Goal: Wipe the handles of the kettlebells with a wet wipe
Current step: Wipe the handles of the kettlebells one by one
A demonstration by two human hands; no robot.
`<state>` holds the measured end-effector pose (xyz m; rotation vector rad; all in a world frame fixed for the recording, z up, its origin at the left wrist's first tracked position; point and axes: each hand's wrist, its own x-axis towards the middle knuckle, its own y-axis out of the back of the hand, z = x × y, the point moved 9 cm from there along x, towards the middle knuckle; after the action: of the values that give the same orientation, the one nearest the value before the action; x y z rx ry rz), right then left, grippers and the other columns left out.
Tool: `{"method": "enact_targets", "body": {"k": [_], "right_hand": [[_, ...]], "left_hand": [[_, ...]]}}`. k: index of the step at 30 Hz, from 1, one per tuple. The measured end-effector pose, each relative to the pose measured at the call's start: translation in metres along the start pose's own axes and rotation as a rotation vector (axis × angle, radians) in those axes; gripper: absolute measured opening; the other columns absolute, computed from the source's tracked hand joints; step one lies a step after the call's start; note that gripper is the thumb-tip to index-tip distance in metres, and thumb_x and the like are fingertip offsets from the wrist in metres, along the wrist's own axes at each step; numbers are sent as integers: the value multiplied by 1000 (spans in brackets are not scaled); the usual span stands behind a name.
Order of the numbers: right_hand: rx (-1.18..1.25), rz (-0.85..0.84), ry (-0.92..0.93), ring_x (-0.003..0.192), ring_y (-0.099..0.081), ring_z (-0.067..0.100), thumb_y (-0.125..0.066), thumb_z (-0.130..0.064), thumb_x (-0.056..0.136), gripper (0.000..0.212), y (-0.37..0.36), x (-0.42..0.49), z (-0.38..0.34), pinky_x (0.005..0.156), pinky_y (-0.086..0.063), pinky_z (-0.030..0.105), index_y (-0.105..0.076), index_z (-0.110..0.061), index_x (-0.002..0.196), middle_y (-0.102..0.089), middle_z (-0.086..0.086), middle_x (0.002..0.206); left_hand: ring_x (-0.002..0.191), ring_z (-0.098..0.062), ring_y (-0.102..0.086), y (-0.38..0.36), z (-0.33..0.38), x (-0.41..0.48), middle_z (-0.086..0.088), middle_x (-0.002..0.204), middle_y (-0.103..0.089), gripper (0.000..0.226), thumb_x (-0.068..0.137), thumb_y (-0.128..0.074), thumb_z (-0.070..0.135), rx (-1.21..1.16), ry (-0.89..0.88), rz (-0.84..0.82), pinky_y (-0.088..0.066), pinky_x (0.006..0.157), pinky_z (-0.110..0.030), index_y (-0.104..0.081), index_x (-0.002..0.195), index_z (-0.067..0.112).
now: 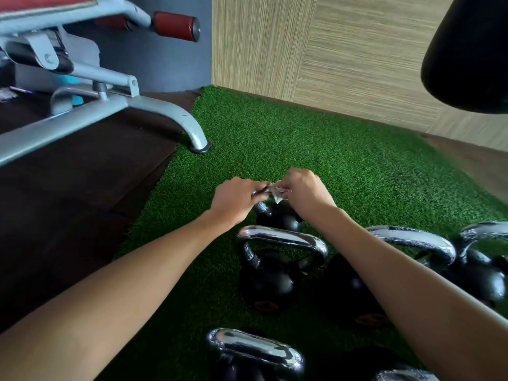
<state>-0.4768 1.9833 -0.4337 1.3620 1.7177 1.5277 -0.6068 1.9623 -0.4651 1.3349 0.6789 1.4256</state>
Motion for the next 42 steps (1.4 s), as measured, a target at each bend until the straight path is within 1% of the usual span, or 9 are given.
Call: {"method": "enact_targets", "body": {"k": [3, 9, 13, 16, 23, 26, 29, 39, 42], "right_hand": [[-38, 80, -67, 71, -58, 11, -66, -18, 95, 13, 9, -6, 26, 67, -58, 28, -75, -13, 102, -56, -6, 89], [-253, 116, 1, 102, -52, 22, -70, -13, 92, 18, 14, -16, 16, 95, -48, 39, -74, -16, 109, -61, 3, 106], [-235, 181, -39, 107, -53, 23, -70, -7, 91, 27, 18, -18, 22, 97, -44, 39, -74, -22, 114, -66, 0, 109], [-118, 324, -231, 103, -56, 25, -67, -3, 91, 30, 26, -33, 55, 91, -49, 43, -74, -21, 114, -69, 2, 110], [228, 461, -440, 89, -66, 19, -61, -1, 95, 29, 18, -39, 72, 69, -54, 30, -76, -20, 110, -71, -1, 109], [489, 503, -722, 68, -61, 8, -56, -2, 98, 32, 2, -51, 105, 61, -53, 26, -74, -23, 114, -68, -3, 96], [717, 455, -975, 64, -58, 11, -67, -11, 95, 27, -25, -62, 132, 53, -50, 27, -73, -26, 117, -68, -1, 90], [933, 173, -1041, 54, -48, 5, -68, -2, 92, 31, -80, -42, 154, 36, -36, 19, -69, -19, 118, -72, 4, 98], [929, 177, -1055, 67, -58, 10, -66, 2, 90, 27, -77, -33, 167, 48, -40, 22, -70, -16, 110, -71, 5, 96]], "left_hand": [[43, 2, -34, 5, -3, -2, 17, 54, -38, 40, 102, -48, 53, 0, -45, 42, -20, 41, -18, -60, 137, 38], [35, 6, -28, 14, 0, 0, 25, 47, -29, 37, 100, -62, 39, -163, -138, 108, -30, 36, -16, -68, 131, 21], [43, 0, -42, 9, 5, 1, 10, 59, -60, 41, 102, -56, 43, -9, -243, 102, -23, 40, -16, -66, 134, 19], [62, -18, -69, 10, 5, 1, -3, 78, -75, 43, 101, -58, 40, -30, -274, 113, -43, 48, -26, -64, 135, 15], [66, -20, -71, 5, 1, 5, -3, 79, -75, 43, 101, -60, 41, -34, -251, 109, -53, 52, -33, -64, 135, 16], [66, -22, -71, 6, 1, 5, -5, 82, -76, 41, 102, -58, 41, -38, -261, 114, -51, 51, -32, -65, 134, 17], [67, -22, -70, 5, 0, 6, -6, 82, -76, 35, 101, -59, 39, -6, -250, 92, -53, 57, -32, -67, 127, 18], [66, -23, -69, 2, -4, 4, -6, 80, -75, 35, 100, -61, 38, 12, -192, 102, -58, 61, -39, -66, 128, 18], [68, -22, -67, 0, -1, 14, -6, 82, -73, 34, 101, -60, 36, 46, -149, 37, -56, 62, -37, -64, 130, 19]]}}
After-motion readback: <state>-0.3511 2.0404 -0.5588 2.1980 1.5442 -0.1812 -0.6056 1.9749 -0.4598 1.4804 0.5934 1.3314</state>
